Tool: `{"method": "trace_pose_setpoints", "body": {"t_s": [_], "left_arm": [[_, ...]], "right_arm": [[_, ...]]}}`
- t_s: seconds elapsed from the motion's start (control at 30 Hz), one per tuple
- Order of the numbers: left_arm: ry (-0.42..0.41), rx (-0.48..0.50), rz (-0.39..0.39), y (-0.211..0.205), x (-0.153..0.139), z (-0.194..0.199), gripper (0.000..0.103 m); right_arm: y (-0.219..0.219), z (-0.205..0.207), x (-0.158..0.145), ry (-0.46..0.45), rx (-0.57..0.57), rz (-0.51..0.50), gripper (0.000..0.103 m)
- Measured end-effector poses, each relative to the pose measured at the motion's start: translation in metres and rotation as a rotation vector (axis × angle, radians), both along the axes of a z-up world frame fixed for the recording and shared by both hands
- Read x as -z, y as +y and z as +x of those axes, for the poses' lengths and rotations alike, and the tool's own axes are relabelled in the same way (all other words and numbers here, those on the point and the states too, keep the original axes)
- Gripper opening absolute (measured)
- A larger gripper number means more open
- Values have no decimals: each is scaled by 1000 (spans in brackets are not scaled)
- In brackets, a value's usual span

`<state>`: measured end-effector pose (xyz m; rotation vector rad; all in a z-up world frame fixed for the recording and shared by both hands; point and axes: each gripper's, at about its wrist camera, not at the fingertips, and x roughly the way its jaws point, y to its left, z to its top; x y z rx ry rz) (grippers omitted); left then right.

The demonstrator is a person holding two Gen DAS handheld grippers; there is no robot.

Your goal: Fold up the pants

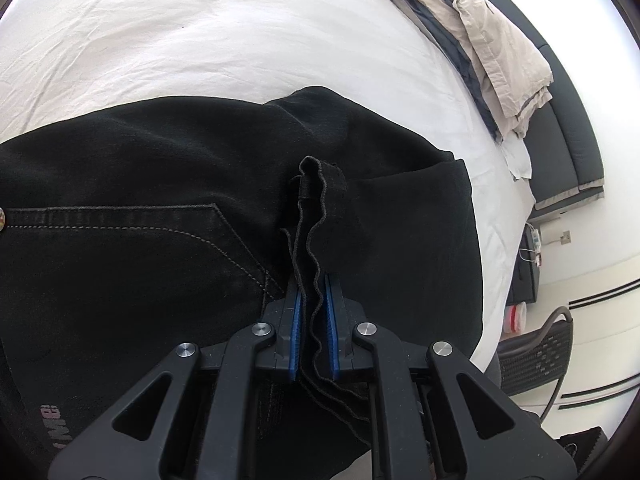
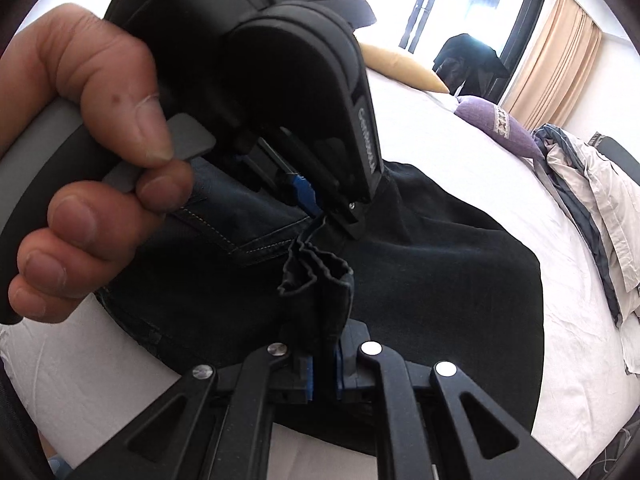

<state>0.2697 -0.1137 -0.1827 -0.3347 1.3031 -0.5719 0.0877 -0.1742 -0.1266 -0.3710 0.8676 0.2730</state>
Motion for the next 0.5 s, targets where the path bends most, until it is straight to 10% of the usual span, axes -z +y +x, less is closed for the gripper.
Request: {"method": "trace_pose_setpoints", "body": {"t_s": [0.27, 0.5], "left_arm": [[-9, -16, 23, 11, 4, -4, 11], [-119, -79, 189, 35, -31, -14, 11]], "right_arm": [[6, -1, 11, 52, -35, 30, 33], [-59, -16, -32, 115, -81, 295, 58]]}}
